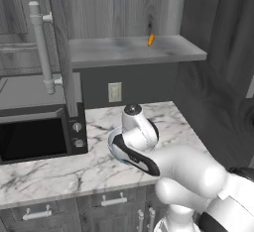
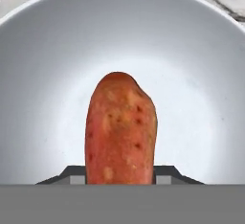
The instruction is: Pick the sweet potato from the cabinet and place it in the bowl. Then pick the bowl and place it in the sink. Then turn on the sink facuet.
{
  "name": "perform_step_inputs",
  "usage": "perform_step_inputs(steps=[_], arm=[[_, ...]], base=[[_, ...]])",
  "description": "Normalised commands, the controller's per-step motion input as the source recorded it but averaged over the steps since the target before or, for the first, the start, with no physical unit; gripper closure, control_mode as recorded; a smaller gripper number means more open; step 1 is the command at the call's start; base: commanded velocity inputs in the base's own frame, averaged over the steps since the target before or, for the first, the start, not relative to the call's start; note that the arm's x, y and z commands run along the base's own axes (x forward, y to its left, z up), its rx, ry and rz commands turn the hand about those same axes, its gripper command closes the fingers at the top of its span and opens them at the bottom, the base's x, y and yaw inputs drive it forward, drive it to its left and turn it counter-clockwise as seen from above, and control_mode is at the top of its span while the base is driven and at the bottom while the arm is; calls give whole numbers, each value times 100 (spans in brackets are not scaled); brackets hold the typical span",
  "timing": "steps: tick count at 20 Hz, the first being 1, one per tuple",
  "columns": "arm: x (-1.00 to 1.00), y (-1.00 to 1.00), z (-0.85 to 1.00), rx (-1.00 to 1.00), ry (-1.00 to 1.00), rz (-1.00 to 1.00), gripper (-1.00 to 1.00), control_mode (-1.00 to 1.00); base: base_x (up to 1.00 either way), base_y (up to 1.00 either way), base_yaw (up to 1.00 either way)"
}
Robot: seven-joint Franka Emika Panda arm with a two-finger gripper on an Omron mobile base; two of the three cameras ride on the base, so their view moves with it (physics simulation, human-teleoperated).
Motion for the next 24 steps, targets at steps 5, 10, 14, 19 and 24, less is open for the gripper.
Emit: perform_step_inputs(steps=[5,10,14,19,24], arm=[[-1,-14,-12,0,1,0,100,-100],[-14,-22,-7,0,0,0,-100,-100],[-13,-25,0,1,0,0,-100,-100],[-25,-13,12,4,0,0,-100,-100],[-60,34,53,1,1,11,-100,-100]], base=[[0,0,0],[0,0,0],[0,0,0],[0,0,0],[0,0,0]])
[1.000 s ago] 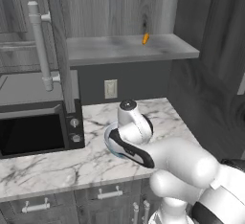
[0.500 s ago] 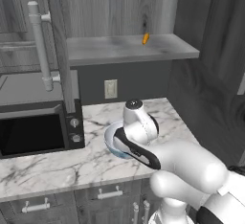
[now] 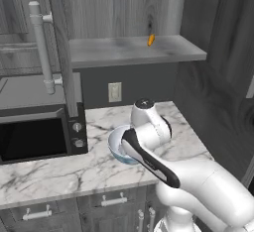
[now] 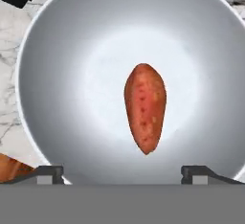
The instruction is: Pick the sweet potato from the cabinet and place it in the bowl. Then pick the bowl and place it in the sink. Then turn on the sink facuet.
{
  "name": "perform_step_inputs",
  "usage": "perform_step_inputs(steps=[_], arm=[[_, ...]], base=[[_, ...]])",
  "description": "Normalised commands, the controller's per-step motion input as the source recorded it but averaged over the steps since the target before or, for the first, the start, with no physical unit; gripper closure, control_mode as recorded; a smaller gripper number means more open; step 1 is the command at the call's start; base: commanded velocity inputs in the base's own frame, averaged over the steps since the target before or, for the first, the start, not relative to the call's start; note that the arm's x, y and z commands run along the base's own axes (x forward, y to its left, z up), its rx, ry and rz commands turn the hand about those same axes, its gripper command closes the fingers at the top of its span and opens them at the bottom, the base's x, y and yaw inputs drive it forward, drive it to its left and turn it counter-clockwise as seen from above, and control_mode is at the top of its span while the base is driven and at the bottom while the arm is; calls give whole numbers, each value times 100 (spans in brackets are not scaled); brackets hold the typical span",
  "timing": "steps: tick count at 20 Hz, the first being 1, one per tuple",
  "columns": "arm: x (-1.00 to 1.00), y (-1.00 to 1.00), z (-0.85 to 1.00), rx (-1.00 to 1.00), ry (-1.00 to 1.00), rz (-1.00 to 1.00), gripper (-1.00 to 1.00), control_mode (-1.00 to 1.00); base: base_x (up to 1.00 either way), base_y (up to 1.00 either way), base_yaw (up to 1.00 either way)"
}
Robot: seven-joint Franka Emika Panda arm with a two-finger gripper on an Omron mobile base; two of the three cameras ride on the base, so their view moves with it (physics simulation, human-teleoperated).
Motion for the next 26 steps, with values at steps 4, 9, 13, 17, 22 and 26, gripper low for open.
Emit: perform_step_inputs(steps=[4,9,13,17,22,26], arm=[[-49,42,13,-9,0,11,-100,-100],[-4,3,-38,-15,0,17,-100,-100],[0,0,-25,-12,0,18,-100,-100],[1,0,-23,-9,0,16,-100,-100],[1,0,-10,-6,0,13,-100,-100],[1,-8,-1,-1,-5,10,-100,-100]], base=[[0,0,0],[0,0,0],[0,0,0],[0,0,0],[0,0,0],[0,0,0]])
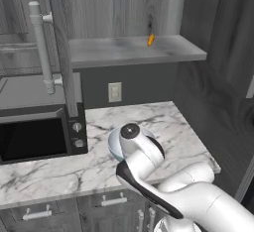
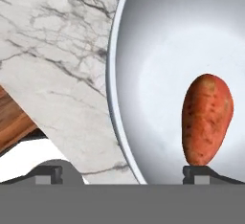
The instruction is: Pick the sweet potato from the cabinet and place it in the bowl. Then pick the bowl and place it in the sink. Then turn on the sink facuet.
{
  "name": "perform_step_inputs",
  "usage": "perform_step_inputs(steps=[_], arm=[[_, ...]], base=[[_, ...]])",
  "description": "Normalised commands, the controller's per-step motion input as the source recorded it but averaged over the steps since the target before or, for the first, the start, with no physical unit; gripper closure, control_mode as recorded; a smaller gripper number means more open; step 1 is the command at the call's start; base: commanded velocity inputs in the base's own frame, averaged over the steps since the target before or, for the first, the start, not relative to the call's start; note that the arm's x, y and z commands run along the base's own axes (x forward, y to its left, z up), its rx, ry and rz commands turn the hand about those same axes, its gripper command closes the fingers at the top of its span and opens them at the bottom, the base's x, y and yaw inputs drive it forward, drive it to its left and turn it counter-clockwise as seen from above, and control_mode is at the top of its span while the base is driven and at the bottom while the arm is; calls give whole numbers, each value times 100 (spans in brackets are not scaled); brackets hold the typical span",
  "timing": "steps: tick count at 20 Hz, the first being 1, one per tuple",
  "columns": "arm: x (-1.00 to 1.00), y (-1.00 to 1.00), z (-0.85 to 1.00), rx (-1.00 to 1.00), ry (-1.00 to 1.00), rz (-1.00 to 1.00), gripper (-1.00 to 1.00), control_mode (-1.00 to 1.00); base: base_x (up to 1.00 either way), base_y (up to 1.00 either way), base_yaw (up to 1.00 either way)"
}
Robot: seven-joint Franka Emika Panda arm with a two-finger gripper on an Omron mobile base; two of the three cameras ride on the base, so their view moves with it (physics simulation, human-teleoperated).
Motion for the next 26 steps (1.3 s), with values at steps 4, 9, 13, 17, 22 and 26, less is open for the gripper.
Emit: perform_step_inputs(steps=[4,9,13,17,22,26], arm=[[16,0,7,0,-6,6,-100,-100],[22,0,4,0,-4,3,-100,-100],[22,0,3,-1,-1,1,-100,-100],[20,0,-10,-4,0,2,-100,-100],[0,-1,-2,-1,0,1,100,-100],[-1,-1,-1,0,1,0,100,-100]], base=[[0,0,0],[0,0,0],[0,0,0],[0,0,0],[0,0,0],[0,0,0]])
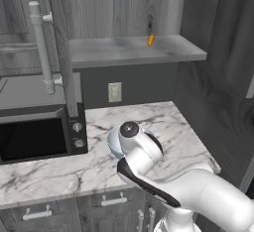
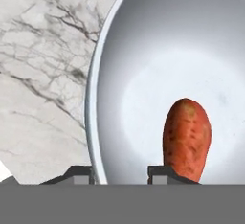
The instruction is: Pick the sweet potato from the cabinet and place it in the bowl. Then pick the bowl and place it in the sink. Then turn on the sink facuet.
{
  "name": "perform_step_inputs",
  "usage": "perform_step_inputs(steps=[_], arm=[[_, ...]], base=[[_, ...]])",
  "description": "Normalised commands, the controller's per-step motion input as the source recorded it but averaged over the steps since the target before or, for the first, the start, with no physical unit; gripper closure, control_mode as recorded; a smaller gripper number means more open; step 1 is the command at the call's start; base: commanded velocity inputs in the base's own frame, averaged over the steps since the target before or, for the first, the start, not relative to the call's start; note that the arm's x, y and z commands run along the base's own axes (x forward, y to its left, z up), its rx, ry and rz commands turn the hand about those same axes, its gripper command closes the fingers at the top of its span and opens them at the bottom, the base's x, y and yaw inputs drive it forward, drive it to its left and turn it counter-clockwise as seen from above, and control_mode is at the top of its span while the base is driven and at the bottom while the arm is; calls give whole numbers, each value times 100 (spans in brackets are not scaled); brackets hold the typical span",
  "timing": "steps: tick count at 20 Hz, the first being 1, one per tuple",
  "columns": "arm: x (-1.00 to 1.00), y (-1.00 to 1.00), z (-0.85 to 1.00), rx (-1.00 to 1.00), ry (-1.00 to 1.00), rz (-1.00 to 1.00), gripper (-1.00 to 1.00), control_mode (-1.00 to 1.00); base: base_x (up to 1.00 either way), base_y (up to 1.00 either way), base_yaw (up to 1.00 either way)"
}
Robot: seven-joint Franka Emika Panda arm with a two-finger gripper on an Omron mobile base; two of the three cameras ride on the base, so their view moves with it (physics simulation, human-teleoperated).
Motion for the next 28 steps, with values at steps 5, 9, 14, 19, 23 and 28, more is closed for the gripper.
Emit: perform_step_inputs(steps=[5,9,14,19,23,28], arm=[[-24,-24,3,1,1,1,100,-100],[-66,-32,60,2,-3,14,100,-100],[-88,-24,99,0,-11,19,100,-100],[-99,-33,100,0,-16,23,100,-100],[-88,-28,100,0,-13,22,100,-100],[-59,-30,100,0,-11,18,100,-100]], base=[[0,0,0],[0,0,0],[0,0,0],[0,0,0],[0,0,0],[0,0,0]])
